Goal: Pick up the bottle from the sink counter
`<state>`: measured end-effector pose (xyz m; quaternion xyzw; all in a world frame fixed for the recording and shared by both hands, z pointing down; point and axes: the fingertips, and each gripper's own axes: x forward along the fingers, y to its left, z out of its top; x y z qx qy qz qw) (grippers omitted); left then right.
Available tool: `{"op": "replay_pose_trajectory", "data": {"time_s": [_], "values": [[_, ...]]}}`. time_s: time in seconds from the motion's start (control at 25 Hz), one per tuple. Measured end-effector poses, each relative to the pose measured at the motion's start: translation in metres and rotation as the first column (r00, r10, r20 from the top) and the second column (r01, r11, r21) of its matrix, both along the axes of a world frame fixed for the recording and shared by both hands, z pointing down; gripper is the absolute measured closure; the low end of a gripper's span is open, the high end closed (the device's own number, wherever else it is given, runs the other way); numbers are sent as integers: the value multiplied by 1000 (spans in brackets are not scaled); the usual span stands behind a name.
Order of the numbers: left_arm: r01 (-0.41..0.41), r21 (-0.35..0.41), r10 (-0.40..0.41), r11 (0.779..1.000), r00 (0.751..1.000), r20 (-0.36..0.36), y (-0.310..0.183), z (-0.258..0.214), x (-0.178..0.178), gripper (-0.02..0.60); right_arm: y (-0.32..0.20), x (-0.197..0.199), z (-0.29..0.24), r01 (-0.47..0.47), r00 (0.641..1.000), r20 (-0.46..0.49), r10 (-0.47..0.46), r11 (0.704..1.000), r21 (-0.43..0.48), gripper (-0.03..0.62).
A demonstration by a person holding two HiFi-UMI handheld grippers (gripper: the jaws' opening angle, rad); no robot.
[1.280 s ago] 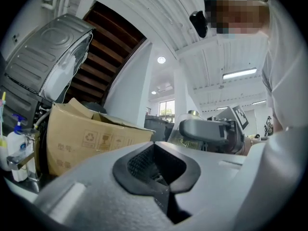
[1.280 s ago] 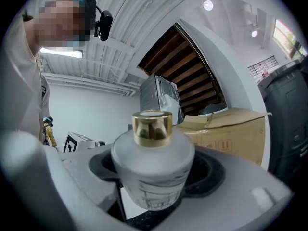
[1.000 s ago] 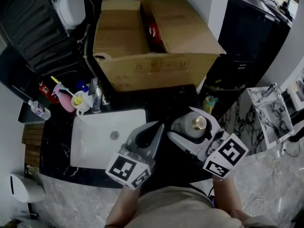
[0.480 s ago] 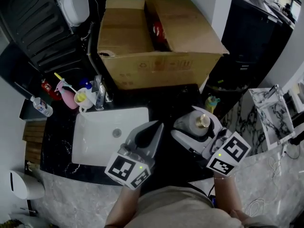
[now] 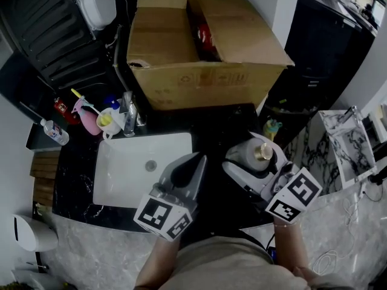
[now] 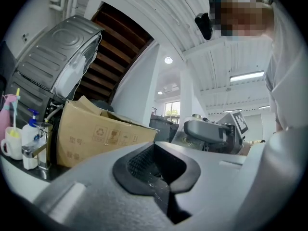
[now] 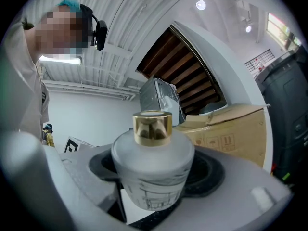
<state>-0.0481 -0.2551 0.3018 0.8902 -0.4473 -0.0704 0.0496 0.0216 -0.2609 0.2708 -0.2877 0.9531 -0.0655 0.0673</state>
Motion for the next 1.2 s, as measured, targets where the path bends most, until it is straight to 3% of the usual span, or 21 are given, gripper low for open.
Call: {"op": "replay_pose_trajectory", "data": {"time_s": [0.32, 0.52, 0.8, 1.2], "values": [[2, -4, -2, 1000, 1000, -2, 1, 1, -1, 575, 1, 0, 1, -2, 1000, 9, 2, 1000, 5, 253], [-56, 12, 56, 998, 998, -15, 6, 0, 6, 575, 2, 1, 3, -8, 1000, -13, 8, 1000, -4, 253], [-66, 17, 66, 998, 998, -3, 7, 1, 8, 575, 1, 2, 4, -19, 1000, -23, 19, 1000, -4, 252], [-116, -32, 117, 993, 993, 17, 8, 10, 11, 575, 3, -2, 1, -9, 1000, -30, 9, 1000, 2, 253]]}}
